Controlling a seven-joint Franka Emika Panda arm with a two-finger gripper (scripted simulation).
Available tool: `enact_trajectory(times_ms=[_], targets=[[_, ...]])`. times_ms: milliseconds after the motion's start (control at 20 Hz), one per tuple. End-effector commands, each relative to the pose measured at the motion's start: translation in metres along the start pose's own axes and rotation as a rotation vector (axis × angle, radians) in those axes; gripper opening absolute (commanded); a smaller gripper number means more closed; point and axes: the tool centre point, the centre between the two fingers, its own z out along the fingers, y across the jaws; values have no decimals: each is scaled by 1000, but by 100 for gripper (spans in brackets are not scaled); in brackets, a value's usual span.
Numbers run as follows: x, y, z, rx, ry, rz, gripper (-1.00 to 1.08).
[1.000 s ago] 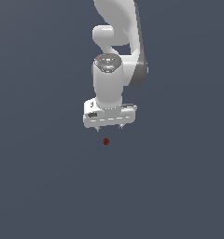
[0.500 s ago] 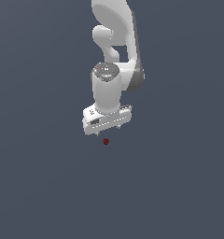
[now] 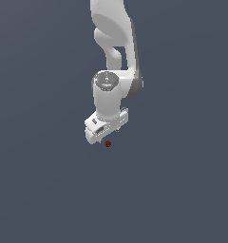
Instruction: Pick up the object and move it to a goal position.
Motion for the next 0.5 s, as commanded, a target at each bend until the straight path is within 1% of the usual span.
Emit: enact_trajectory(times_ms=[0, 450], targets=[[-2, 0, 7, 1, -1, -71, 100], [-7, 0, 29, 5, 0, -318, 100]])
